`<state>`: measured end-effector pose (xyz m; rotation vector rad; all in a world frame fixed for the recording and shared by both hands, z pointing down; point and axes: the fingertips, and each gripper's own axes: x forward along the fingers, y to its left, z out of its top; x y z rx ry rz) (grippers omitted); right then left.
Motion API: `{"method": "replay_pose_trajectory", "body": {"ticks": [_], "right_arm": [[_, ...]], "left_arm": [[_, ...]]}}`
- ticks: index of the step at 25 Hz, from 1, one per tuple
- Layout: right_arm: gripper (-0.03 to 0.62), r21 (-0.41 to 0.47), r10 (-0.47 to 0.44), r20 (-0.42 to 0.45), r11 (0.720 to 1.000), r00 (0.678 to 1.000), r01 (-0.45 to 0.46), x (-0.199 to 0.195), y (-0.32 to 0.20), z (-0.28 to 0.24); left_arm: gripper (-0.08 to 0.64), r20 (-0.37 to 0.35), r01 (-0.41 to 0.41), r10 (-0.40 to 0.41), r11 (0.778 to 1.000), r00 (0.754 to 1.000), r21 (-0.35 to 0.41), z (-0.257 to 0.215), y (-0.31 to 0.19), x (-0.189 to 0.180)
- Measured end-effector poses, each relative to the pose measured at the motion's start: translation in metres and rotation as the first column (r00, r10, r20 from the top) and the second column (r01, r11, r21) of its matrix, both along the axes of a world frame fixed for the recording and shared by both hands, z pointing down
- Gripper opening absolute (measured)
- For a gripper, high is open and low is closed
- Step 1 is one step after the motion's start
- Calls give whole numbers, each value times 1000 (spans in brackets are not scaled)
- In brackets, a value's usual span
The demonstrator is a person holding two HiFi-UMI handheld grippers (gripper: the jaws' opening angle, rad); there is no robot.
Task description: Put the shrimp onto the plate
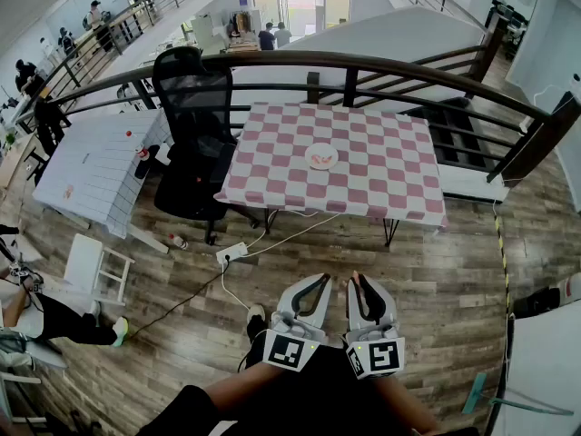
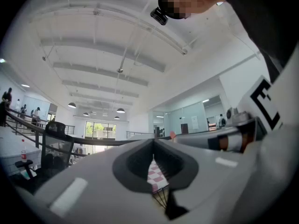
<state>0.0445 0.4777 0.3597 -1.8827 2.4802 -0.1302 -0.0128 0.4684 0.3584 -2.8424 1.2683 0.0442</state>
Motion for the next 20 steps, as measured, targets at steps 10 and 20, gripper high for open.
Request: {"method": "replay_pose_trajectory", "body": {"ticks": [10,20], "right_arm": [[55,15,-26,15,1000,1000,25,12,10,5],[58,-19,52,49,999,997,-51,44,8,19]], "left_arm": [[8,-14,23,-24,999,1000,-22,-3,11,7],[9,-37,32,-34,998,999,-52,1,-5,10]]}}
